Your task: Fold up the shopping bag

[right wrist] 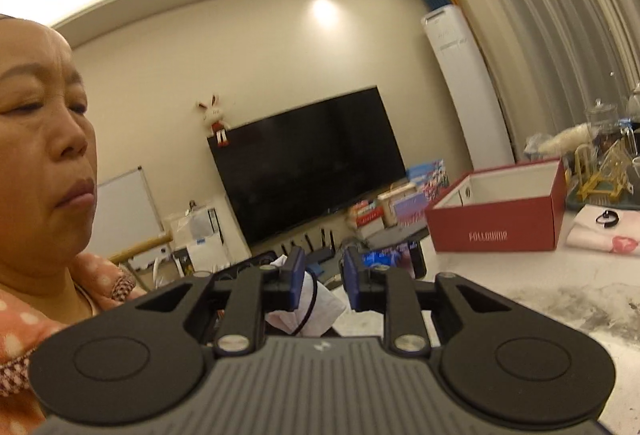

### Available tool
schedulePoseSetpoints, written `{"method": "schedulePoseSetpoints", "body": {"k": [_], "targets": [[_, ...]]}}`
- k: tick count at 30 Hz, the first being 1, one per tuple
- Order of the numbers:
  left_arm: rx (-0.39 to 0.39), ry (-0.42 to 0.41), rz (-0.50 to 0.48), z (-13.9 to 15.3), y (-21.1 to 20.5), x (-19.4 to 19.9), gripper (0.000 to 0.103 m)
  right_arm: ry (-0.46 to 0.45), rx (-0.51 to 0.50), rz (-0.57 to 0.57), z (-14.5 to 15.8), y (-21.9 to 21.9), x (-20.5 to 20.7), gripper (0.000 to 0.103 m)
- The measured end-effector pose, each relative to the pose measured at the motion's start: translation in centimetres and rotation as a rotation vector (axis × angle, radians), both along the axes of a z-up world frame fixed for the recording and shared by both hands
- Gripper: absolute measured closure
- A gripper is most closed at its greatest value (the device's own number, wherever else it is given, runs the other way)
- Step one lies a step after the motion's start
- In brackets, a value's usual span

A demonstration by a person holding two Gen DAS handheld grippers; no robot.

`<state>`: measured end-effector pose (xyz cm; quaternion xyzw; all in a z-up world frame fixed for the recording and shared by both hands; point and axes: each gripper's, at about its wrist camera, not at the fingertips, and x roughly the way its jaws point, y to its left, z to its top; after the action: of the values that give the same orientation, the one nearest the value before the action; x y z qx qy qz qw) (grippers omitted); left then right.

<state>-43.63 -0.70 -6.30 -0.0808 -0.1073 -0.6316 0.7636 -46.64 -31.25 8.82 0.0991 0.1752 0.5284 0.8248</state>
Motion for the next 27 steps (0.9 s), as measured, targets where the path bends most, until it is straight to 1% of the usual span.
{"method": "schedulePoseSetpoints", "body": {"k": [3,5,6,8,12,15,18,21,23,25,27], "targets": [[0.028,-0.024,0.013,0.6,-0.3,-0.2,0.093,0.021,-0.065,0.029,0.2,0.8,-0.1,0.081],[0.026,-0.033,0.01,0.8,-0.1,-0.3,0.093,0.022,-0.103,0.036,0.2,1.3,-0.4,0.081],[0.012,-0.038,0.006,0.9,0.1,-0.4,0.093,0.023,-0.122,0.032,0.2,1.5,-0.5,0.09],[-0.024,-0.045,-0.001,1.1,0.7,-0.6,0.093,0.028,-0.148,0.011,0.1,1.7,-0.6,0.102],[-0.06,-0.068,0.007,1.5,1.2,-1.0,0.093,0.034,-0.138,-0.002,0.1,1.5,-0.8,0.102],[-0.127,-0.066,0.019,1.4,1.7,-0.9,0.093,0.022,-0.127,0.021,0.2,1.9,-0.9,0.102],[-0.173,-0.071,0.022,1.5,1.5,-0.7,0.093,0.052,-0.096,0.074,-0.5,2.2,-0.5,0.102],[-0.211,-0.057,0.039,1.3,1.3,-0.4,0.093,0.136,-0.004,0.125,-1.9,2.2,0.6,0.102],[-0.241,-0.041,0.084,1.1,1.3,-0.2,0.093,0.148,0.063,0.158,-2.3,1.7,0.9,0.102],[-0.235,-0.031,0.114,1.2,1.2,-0.1,0.093,0.147,0.141,0.192,-2.2,0.9,1.2,0.101],[-0.214,-0.032,0.141,1.4,0.7,0.0,0.093,0.138,0.142,0.181,-2.3,0.7,1.3,0.101]]}}
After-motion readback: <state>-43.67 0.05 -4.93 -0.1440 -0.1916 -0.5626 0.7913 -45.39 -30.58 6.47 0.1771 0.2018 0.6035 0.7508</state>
